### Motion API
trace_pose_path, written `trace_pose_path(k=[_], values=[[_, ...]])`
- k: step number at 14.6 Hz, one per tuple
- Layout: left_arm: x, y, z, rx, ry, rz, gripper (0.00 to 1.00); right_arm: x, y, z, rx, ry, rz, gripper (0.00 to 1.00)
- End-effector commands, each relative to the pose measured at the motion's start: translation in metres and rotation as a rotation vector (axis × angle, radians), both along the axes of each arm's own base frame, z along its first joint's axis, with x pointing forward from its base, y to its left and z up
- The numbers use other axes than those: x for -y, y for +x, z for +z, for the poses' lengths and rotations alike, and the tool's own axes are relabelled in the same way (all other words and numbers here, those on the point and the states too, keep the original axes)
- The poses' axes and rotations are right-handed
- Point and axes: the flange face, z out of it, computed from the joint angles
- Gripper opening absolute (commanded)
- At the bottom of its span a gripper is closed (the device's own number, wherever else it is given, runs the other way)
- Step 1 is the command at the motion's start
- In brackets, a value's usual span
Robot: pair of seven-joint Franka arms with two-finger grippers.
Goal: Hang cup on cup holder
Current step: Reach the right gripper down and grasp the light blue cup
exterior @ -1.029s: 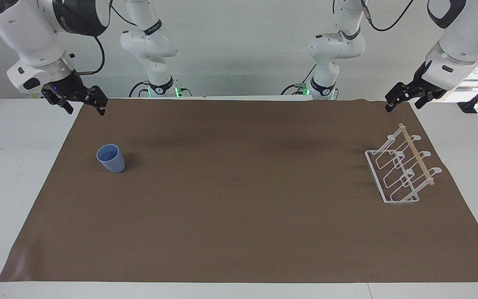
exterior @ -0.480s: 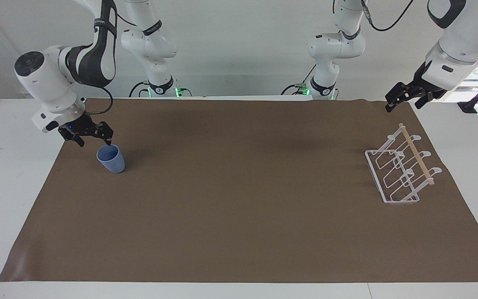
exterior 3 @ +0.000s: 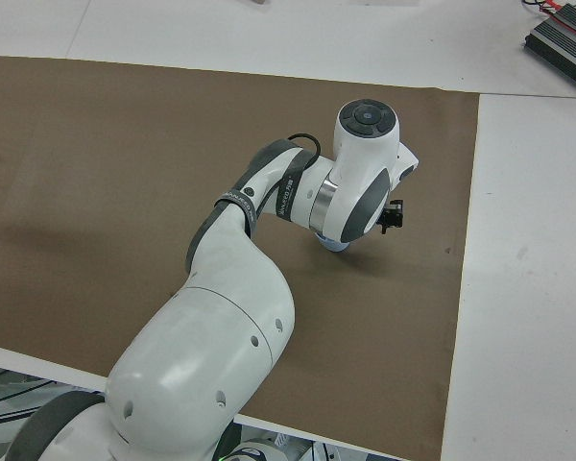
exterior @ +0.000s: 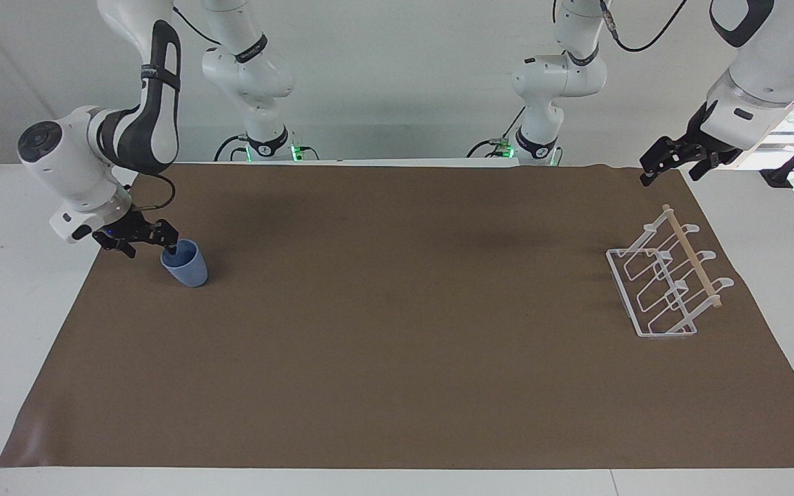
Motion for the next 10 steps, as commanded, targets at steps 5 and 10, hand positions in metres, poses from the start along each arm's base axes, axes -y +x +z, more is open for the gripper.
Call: trace_pose_path(k=[5, 10], values=[[-0.003, -0.007, 0.003, 0.007, -0.002, 0.013, 1.0, -0.004, 0.0, -0.014, 0.011, 0.012, 0.008, 0.79], [-0.002, -0.008, 0.001, -0.004, 0.001, 0.015, 1.0, -0.014, 0.003, -0.03, 0.011, 0.012, 0.034, 0.26]])
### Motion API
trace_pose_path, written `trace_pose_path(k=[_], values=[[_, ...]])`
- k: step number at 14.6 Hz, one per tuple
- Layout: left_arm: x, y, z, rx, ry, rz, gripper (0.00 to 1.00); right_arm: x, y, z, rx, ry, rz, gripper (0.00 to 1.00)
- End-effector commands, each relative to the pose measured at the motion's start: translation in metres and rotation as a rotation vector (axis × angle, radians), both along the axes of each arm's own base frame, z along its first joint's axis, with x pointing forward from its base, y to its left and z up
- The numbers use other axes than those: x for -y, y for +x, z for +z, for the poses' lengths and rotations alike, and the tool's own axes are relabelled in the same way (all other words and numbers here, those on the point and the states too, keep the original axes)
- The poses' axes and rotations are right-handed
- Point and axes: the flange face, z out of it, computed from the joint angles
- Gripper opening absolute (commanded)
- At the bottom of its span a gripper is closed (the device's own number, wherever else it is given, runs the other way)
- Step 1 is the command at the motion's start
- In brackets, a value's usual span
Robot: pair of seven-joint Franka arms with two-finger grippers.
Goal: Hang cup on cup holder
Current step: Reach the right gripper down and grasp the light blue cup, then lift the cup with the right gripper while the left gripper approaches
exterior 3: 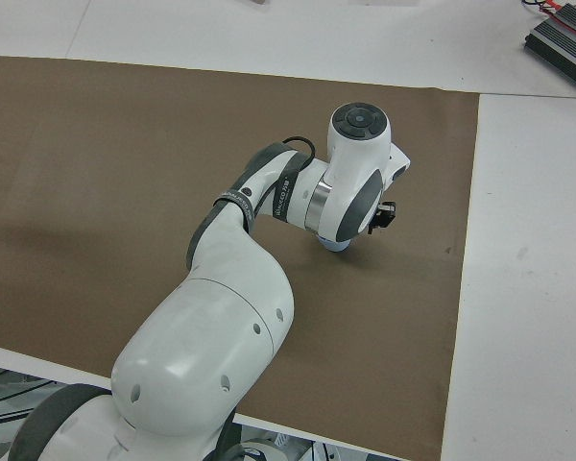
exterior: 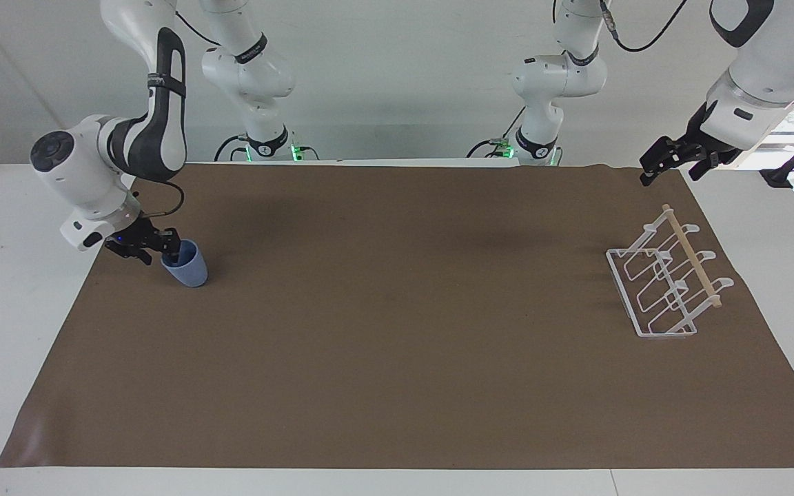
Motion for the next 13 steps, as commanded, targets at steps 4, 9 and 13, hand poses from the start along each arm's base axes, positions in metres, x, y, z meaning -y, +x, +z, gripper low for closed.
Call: trace_pose_path(k=[4, 9, 13], values=[[-0.002, -0.009, 0.0, -0.006, 0.003, 0.013, 1.0, -0.002, -0.003, -0.01, 0.011, 0.012, 0.013, 0.0], [-0.002, -0.009, 0.001, 0.003, 0.002, 0.015, 1.0, -0.007, 0.008, 0.025, -0.018, 0.128, 0.079, 0.0], [0.001, -0.008, 0.001, 0.009, -0.003, 0.148, 1.0, -0.043, 0.012, 0.053, -0.036, 0.466, -0.019, 0.0]])
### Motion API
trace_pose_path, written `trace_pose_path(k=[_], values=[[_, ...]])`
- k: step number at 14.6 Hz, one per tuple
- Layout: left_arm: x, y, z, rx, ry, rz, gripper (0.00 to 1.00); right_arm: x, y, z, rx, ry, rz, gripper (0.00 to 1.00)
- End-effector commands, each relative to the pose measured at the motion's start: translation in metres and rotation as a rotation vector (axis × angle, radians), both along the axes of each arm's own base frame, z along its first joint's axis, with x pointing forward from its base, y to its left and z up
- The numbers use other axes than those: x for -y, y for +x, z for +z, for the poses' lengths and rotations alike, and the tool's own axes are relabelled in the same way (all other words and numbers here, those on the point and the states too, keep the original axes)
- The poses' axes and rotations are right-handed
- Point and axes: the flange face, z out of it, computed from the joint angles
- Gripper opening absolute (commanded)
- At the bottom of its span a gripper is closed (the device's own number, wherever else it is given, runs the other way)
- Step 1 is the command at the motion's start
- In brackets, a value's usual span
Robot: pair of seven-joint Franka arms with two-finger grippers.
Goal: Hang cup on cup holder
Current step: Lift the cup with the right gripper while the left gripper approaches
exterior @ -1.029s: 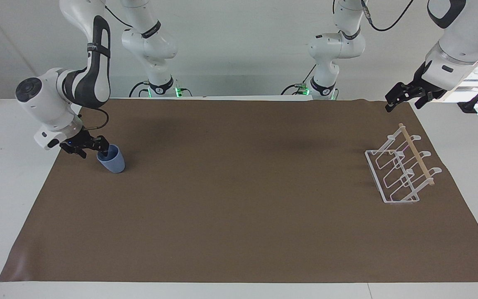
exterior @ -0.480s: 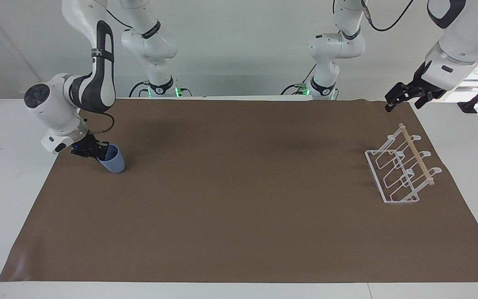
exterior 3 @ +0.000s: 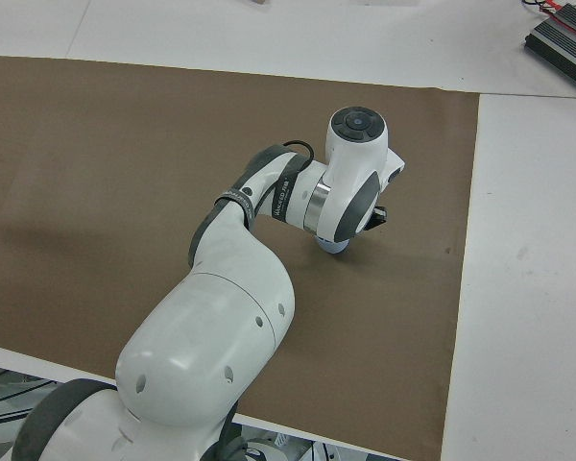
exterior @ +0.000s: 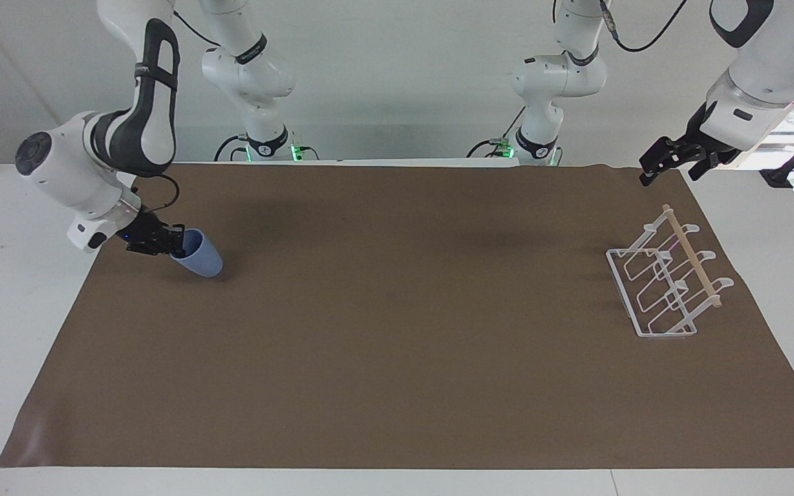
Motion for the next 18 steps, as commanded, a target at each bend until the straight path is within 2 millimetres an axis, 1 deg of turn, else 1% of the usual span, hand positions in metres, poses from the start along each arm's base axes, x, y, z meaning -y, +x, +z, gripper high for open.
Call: trace_pose_path(k=[1, 2, 3, 5, 7, 8, 9, 10, 11, 12, 13, 14, 15, 16, 17, 18], values=[[0.005, -0.006, 0.001, 0.013, -0.044, 0.164, 1.0, -0.03, 0.003, 0.012, 0.003, 0.203, -0.024, 0.0], [0.01, -0.005, 0.003, 0.023, -0.079, 0.201, 1.0, -0.059, 0.008, 0.015, 0.003, 0.27, -0.011, 0.0], [0.014, -0.002, 0.004, 0.031, -0.119, 0.242, 1.0, -0.078, 0.011, 0.018, 0.007, 0.346, -0.026, 0.0], [0.025, 0.0, 0.006, 0.022, -0.182, 0.369, 1.0, -0.108, 0.015, 0.027, 0.003, 0.478, -0.071, 0.0], [0.038, 0.001, 0.003, 0.017, -0.221, 0.41, 1.0, -0.142, 0.017, 0.035, -0.059, 0.594, -0.164, 0.0], [0.049, 0.0, 0.004, 0.007, -0.241, 0.449, 1.0, -0.166, 0.018, 0.039, -0.089, 0.642, -0.186, 0.0], [0.066, -0.003, 0.002, -0.009, -0.24, 0.55, 1.0, -0.193, 0.017, 0.042, -0.126, 0.683, -0.208, 0.0], [0.082, -0.004, 0.001, -0.011, -0.236, 0.662, 1.0, -0.217, 0.019, 0.047, -0.151, 0.721, -0.246, 0.0], [0.101, -0.008, -0.002, -0.009, -0.237, 0.801, 1.0, -0.24, 0.021, 0.051, -0.163, 0.767, -0.291, 0.0], [0.113, -0.01, -0.003, -0.009, -0.242, 0.929, 1.0, -0.262, 0.021, 0.055, -0.183, 0.814, -0.322, 0.0], [0.124, -0.014, -0.005, -0.018, -0.239, 1.023, 1.0, -0.281, 0.019, 0.055, -0.202, 0.841, -0.357, 0.0], [0.14, -0.02, -0.008, -0.036, -0.229, 1.079, 1.0, -0.299, 0.017, 0.057, -0.205, 0.861, -0.382, 0.0], [0.151, -0.023, -0.01, -0.056, -0.216, 1.159, 1.0, -0.324, 0.012, 0.057, -0.226, 0.894, -0.417, 0.0], [0.16, -0.027, -0.011, -0.08, -0.194, 1.243, 1.0, -0.344, 0.008, 0.058, -0.236, 0.921, -0.447, 0.0], [0.167, -0.029, -0.011, -0.091, -0.186, 1.296, 1.0, -0.362, 0.002, 0.059, -0.242, 0.941, -0.464, 0.0], [0.168, -0.029, -0.012, -0.104, -0.179, 1.364, 1.0, -0.38, -0.004, 0.06, -0.253, 0.956, -0.483, 0.0]])
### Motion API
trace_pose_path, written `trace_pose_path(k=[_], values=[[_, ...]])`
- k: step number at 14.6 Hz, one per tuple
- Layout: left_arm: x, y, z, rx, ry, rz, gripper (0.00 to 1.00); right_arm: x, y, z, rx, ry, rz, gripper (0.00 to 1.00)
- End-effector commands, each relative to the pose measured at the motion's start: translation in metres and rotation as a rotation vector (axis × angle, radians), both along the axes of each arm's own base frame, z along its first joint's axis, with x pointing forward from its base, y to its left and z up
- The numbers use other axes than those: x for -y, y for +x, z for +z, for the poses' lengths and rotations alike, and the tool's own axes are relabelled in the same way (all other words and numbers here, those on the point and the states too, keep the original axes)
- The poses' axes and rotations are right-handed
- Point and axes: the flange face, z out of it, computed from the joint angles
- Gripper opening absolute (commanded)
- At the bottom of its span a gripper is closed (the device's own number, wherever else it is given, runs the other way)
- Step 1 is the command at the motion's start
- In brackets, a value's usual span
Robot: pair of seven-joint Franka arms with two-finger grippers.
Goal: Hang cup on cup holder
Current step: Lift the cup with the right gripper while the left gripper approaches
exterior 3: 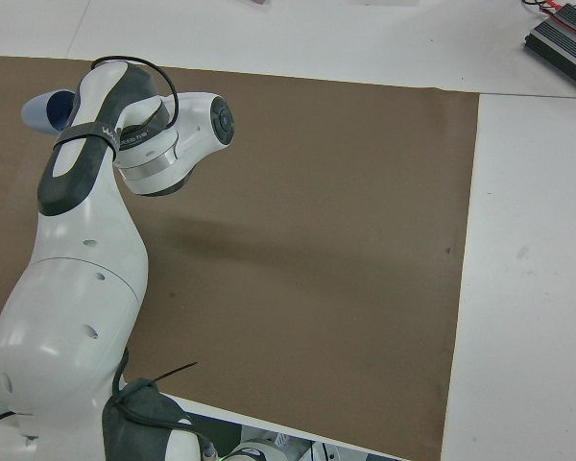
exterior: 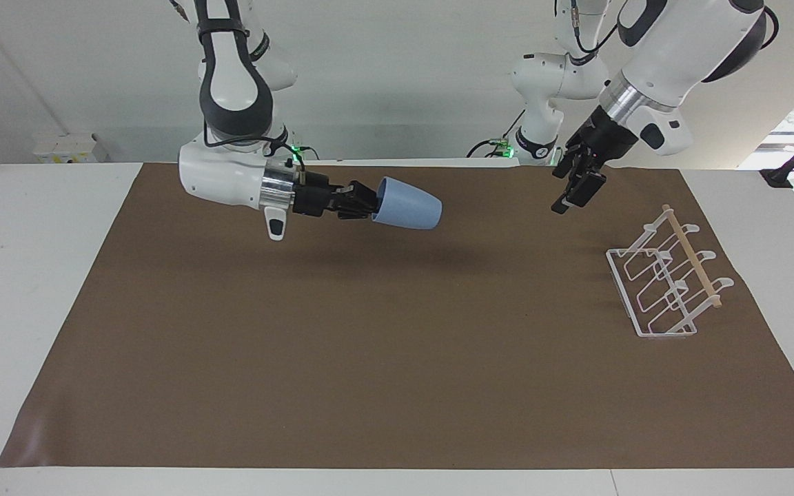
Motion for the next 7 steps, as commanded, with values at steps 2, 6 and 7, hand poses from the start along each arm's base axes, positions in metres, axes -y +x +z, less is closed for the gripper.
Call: trace_pose_path(k=[2, 6, 7], values=[[0.005, -0.008, 0.0, -0.039, -0.009, 0.186, 0.99, -0.042, -0.022, -0.001, -0.056, 0.033, -0.058, 0.0], [0.035, -0.013, 0.0, -0.008, -0.015, 0.14, 1.0, -0.079, -0.04, -0.003, -0.078, 0.04, -0.086, 0.0], [0.049, -0.017, -0.011, -0.027, -0.003, 0.113, 1.0, -0.086, -0.044, -0.004, -0.077, 0.029, -0.092, 0.0]])
